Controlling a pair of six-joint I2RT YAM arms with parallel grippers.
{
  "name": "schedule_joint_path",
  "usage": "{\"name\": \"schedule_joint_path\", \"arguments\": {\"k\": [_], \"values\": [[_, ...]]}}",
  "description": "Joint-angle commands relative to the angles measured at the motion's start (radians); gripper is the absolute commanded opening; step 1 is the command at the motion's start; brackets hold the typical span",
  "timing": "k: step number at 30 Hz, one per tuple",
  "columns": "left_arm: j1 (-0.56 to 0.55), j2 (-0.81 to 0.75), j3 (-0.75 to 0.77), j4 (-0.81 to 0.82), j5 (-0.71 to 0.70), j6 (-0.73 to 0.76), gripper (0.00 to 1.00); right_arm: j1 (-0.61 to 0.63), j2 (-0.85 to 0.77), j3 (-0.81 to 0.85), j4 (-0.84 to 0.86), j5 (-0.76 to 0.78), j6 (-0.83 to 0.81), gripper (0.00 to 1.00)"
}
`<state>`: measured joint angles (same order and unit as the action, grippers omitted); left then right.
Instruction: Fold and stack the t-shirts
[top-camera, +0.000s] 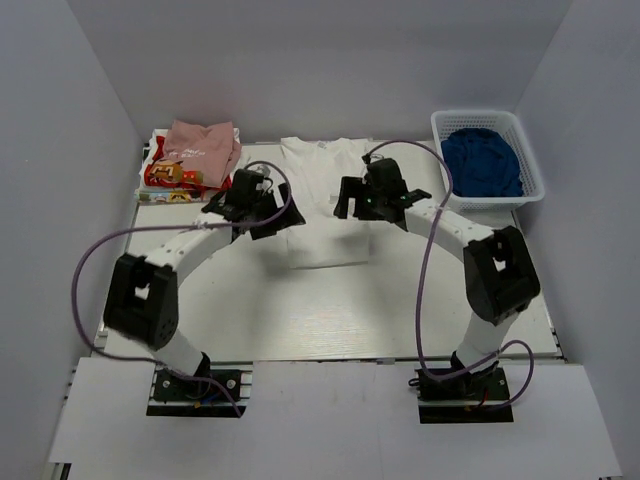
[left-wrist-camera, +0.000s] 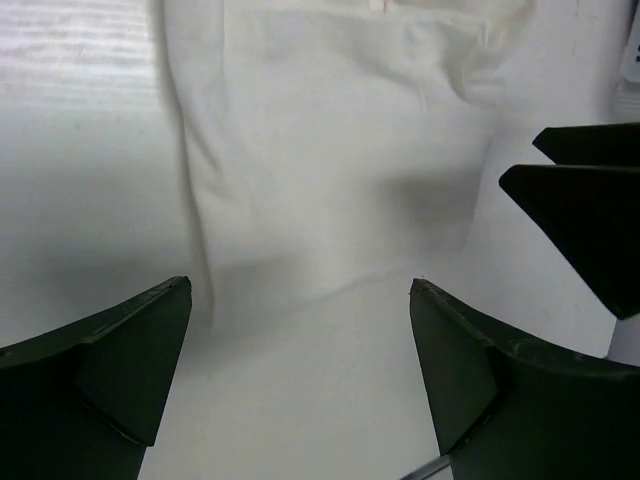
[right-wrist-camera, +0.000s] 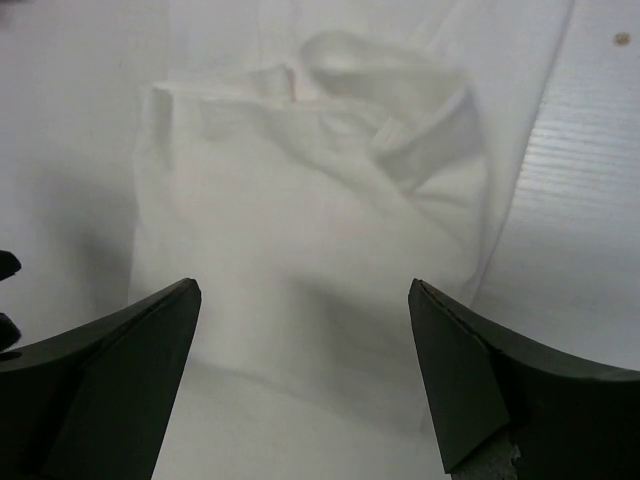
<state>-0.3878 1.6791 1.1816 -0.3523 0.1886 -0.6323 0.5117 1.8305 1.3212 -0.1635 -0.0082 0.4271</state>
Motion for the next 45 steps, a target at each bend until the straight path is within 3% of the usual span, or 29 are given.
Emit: {"name": "schedule_joint_path", "arguments": {"k": [1, 5, 11, 15, 23, 24, 27, 28, 30, 31, 38, 45], "values": [[0.004, -0.184, -0.121, 0.026, -0.020, 0.009, 1.00, 0.017, -0.106, -0.106, 0.063, -0.104, -0.014, 0.90], [-0.005, -0.243, -0.275, 0.038, -0.029, 0.009, 1.00, 0.028, -0.184, -0.246, 0.082, -0.095, 0.028, 0.90], [-0.023, -0.190, -0.332, 0.110, 0.092, 0.055, 1.00, 0.018, -0.283, -0.441, 0.081, 0.005, 0.104, 0.90], [-0.023, -0.122, -0.321, 0.131, 0.083, 0.066, 0.92, 0.014, -0.281, -0.499, 0.104, -0.001, 0.124, 0.90], [-0.033, 0.036, -0.269, 0.154, 0.069, 0.057, 0.58, -0.001, -0.189, -0.464, 0.143, -0.021, 0.127, 0.83], [-0.033, 0.045, -0.260, 0.154, 0.069, 0.068, 0.55, -0.004, -0.185, -0.459, 0.150, -0.032, 0.125, 0.76], [-0.042, 0.056, -0.250, 0.154, 0.035, 0.068, 0.46, -0.006, -0.143, -0.433, 0.180, -0.044, 0.127, 0.71], [-0.042, 0.066, -0.250, 0.154, 0.035, 0.068, 0.41, -0.007, -0.120, -0.424, 0.185, -0.058, 0.127, 0.58], [-0.042, 0.077, -0.237, 0.136, 0.025, 0.068, 0.07, -0.006, -0.106, -0.398, 0.167, -0.070, 0.128, 0.29], [-0.042, 0.077, -0.237, 0.136, 0.034, 0.068, 0.00, -0.004, -0.105, -0.399, 0.136, -0.079, 0.142, 0.02], [-0.062, -0.201, -0.349, 0.075, 0.066, 0.068, 0.00, 0.005, -0.310, -0.537, 0.049, -0.183, 0.148, 0.00], [-0.099, -0.560, -0.399, -0.062, 0.178, 0.054, 0.00, 0.040, -0.690, -0.613, -0.175, -0.312, 0.174, 0.00]]}}
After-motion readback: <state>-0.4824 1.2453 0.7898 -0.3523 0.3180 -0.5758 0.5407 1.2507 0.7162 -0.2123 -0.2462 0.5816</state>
